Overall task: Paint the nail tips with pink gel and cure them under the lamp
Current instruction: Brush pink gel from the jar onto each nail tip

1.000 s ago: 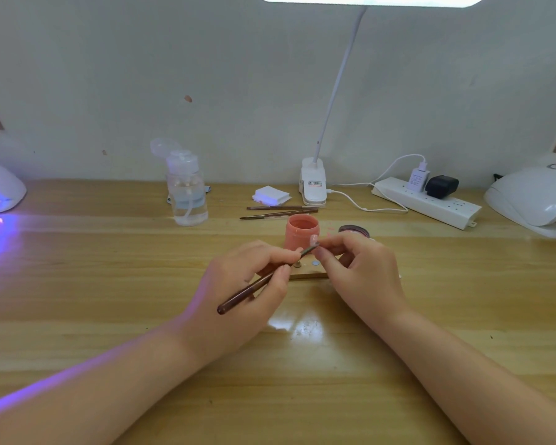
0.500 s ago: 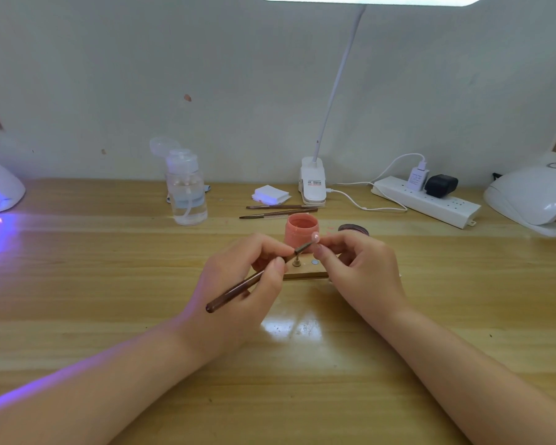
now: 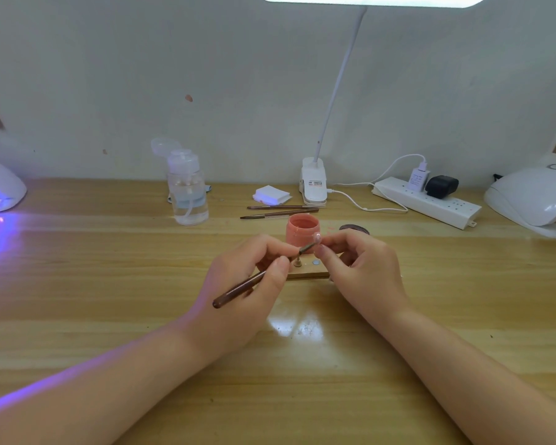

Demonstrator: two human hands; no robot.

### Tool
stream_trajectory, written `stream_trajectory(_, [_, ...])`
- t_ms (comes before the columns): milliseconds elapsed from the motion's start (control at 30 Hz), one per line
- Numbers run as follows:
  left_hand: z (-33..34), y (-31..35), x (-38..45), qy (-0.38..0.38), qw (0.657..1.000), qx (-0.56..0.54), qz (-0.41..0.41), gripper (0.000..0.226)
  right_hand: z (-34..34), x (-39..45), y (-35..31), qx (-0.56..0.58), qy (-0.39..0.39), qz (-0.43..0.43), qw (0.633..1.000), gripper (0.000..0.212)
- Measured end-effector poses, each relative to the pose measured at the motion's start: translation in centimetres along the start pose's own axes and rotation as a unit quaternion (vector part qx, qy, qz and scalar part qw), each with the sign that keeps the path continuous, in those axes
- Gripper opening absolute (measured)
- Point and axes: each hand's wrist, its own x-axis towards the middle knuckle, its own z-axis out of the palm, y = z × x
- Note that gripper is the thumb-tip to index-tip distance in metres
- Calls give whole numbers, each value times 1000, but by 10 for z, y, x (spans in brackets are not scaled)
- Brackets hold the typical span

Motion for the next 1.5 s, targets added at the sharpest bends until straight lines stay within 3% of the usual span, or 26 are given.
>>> stream_trajectory(133, [-5, -1, -1, 37, 999, -31, 23, 21, -1, 1, -1, -2, 20, -4, 1000, 5])
stream_trajectory(300, [-7, -5, 3, 98, 993, -68, -22, 20, -3, 0, -5, 21, 36, -22, 999, 7])
stream_trajectory(733, [1, 4, -2, 14, 999, -50, 0, 21, -2, -1, -5, 54, 19, -24, 998, 7])
stream_trajectory(967, [1, 3, -2, 43, 995, -85, -13, 14, -1, -1, -6, 59, 15, -28, 998, 4])
stream_trajectory(1167, [0, 0, -4, 21, 997, -76, -15, 17, -1, 0, -4, 46, 12, -12, 999, 5])
stream_trajectory(1367, [-2, -1, 0, 86, 989, -114, -36, 18, 0, 0, -1, -34, 28, 7, 999, 5])
stream_trajectory(1500, [-2, -5, 5, 121, 982, -131, -67, 21, 2, 3, 3, -137, -8, 43, 990, 6])
